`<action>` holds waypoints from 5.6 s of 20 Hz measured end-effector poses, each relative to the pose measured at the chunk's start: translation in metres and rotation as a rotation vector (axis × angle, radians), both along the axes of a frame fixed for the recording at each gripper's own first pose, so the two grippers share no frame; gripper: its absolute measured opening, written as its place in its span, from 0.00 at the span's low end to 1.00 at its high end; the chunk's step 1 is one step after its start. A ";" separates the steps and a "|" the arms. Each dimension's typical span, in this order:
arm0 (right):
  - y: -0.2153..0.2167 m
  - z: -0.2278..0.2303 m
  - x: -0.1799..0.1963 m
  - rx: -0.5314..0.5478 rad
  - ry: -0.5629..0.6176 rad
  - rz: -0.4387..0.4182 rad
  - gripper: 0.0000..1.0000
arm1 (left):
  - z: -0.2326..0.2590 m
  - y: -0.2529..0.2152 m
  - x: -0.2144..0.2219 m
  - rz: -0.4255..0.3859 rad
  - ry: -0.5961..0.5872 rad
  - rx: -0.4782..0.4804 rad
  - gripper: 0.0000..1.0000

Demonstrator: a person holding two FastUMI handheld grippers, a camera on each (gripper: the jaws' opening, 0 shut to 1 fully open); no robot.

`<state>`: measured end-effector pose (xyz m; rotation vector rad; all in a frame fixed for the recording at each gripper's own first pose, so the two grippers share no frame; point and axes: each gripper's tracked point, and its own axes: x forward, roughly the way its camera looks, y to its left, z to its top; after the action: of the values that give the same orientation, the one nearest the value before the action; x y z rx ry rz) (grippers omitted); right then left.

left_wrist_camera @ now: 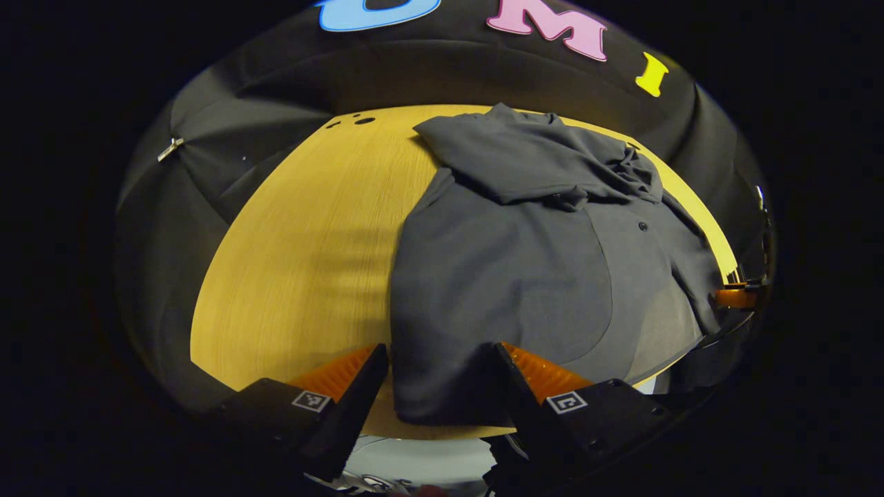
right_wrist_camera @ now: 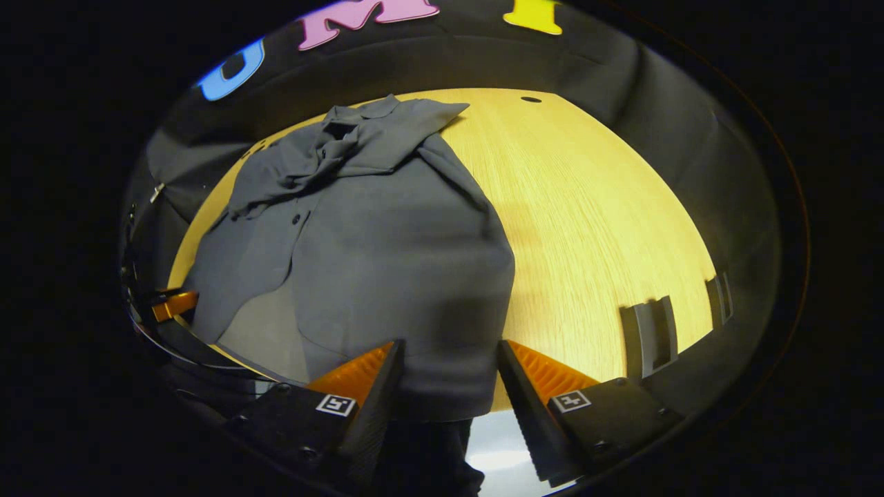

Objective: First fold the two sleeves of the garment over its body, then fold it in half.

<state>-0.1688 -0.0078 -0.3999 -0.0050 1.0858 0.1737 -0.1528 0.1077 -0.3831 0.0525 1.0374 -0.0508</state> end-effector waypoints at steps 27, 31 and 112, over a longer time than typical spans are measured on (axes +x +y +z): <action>0.033 0.109 0.023 0.219 -0.234 0.018 0.05 | 0.114 -0.047 0.005 -0.046 -0.135 -0.159 0.05; 0.046 0.156 0.078 0.264 -0.373 0.016 0.05 | 0.157 -0.054 0.068 -0.041 -0.270 -0.173 0.06; 0.086 0.187 0.191 0.309 -0.519 0.103 0.76 | 0.188 -0.057 0.143 0.042 -0.495 -0.091 0.88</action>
<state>0.0227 0.0785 -0.2128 0.1639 0.5331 0.4080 -0.0095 0.0502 -0.1951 -0.0384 0.5406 -0.0440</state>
